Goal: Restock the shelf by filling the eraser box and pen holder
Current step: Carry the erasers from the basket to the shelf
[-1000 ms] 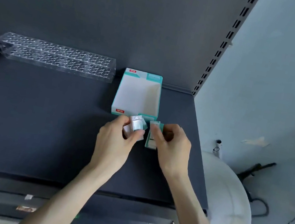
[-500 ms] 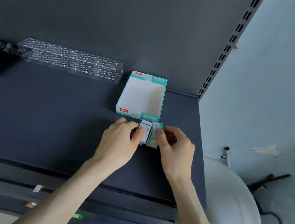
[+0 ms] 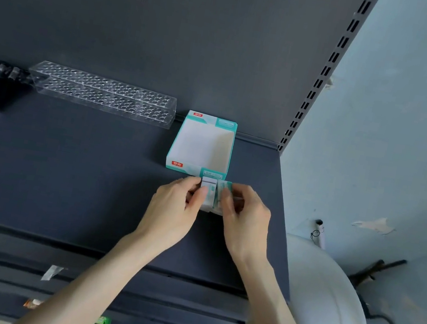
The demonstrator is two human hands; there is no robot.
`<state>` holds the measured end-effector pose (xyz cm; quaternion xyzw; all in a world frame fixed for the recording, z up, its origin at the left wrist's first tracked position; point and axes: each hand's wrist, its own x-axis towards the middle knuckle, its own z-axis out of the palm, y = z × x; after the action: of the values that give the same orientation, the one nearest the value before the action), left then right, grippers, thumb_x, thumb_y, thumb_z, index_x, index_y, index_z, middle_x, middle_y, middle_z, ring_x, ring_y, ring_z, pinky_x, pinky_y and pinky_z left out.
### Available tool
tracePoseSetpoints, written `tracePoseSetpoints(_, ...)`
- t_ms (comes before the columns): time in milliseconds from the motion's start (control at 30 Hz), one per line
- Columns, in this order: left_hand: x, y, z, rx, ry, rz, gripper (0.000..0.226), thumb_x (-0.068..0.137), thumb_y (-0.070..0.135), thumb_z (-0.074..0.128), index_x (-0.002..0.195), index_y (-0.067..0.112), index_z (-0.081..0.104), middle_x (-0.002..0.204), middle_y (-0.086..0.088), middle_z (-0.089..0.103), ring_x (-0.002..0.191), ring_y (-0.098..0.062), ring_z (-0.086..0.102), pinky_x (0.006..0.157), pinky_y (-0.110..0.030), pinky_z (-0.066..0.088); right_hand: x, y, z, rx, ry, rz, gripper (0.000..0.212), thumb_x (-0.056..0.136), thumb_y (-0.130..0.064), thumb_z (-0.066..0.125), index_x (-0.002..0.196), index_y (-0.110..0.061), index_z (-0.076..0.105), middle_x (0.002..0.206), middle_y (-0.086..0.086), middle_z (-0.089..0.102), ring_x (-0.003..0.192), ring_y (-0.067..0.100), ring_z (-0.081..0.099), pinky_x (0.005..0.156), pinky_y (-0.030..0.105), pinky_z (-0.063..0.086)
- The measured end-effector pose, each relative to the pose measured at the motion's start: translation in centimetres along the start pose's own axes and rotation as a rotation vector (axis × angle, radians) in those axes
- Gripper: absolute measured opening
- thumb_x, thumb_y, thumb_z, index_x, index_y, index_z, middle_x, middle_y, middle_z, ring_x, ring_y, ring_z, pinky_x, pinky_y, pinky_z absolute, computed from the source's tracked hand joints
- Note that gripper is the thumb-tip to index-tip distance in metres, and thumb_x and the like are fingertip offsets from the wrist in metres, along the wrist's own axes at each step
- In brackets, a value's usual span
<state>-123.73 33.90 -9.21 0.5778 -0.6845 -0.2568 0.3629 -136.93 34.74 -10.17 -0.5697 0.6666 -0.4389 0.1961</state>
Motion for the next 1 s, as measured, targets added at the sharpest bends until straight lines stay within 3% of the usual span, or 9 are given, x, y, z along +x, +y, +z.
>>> tracePoseSetpoints(133,-0.2,-0.2,-1.7,0.052,0.004,0.048,0.02,0.094,0.022,0.053,0.107,0.012,0.067,0.1,0.004,0.069,0.089,-0.009,0.062,0.082,-0.036,0.053,-0.4,-0.3,-0.8,-0.111,-0.008,-0.079,0.021,0.093,-0.028,0.054,0.108,-0.016,0.062,0.104,0.0,0.061,0.09,0.021,0.06,0.074,0.041,0.053)
tracePoseSetpoints(233,-0.1,-0.5,-3.3,0.095,0.025,0.106,0.022,0.093,0.022,0.055,0.11,0.013,0.066,0.102,0.003,0.068,0.092,-0.013,0.062,0.082,-0.042,0.052,-0.2,-1.7,-1.6,-0.159,-0.029,-0.165,0.023,0.093,-0.027,0.053,0.111,-0.015,0.061,0.112,0.002,0.06,0.097,0.023,0.057,0.075,0.043,0.054)
tracePoseSetpoints(533,-2.0,-1.3,-13.9,0.203,0.203,0.192,0.037,0.087,0.034,0.051,0.116,0.015,0.064,0.108,0.007,0.064,0.102,-0.019,0.059,0.087,-0.044,0.047,-0.6,-10.8,0.7,-0.141,-0.108,-0.379,0.027,0.093,-0.024,0.054,0.116,-0.013,0.061,0.116,0.002,0.062,0.103,0.022,0.054,0.081,0.032,0.044)
tracePoseSetpoints(667,-4.4,-4.2,-19.8,0.227,0.317,0.156,0.031,0.092,0.033,0.056,0.118,0.018,0.062,0.109,0.011,0.062,0.099,-0.014,0.057,0.076,-0.036,0.043,-2.6,-15.1,5.0,-0.107,-0.117,-0.469,0.028,0.093,-0.03,0.051,0.112,-0.014,0.062,0.103,0.0,0.065,0.09,0.02,0.054,0.079,0.032,0.045)
tracePoseSetpoints(833,-9.4,-11.2,-28.7,0.284,0.387,0.08,0.041,0.088,0.044,0.049,0.118,0.019,0.062,0.108,0.013,0.061,0.085,-0.009,0.054,0.075,-0.041,0.049,-7.0,-21.2,14.2,-0.069,-0.195,-0.525,0.027,0.094,-0.029,0.051,0.117,-0.017,0.06,0.111,-0.004,0.063,0.092,0.018,0.053,0.079,0.032,0.045)
tracePoseSetpoints(1000,-14.6,-19.1,-38.7,0.377,0.437,-0.011,0.052,0.087,0.053,0.04,0.118,0.019,0.062,0.111,0.007,0.064,0.103,-0.016,0.058,0.09,-0.039,0.047,-13.0,-27.6,24.7,-0.024,-0.306,-0.521,0.029,0.095,-0.029,0.05,0.12,-0.016,0.058,0.114,-0.002,0.062,0.092,0.019,0.053,0.081,0.032,0.044)
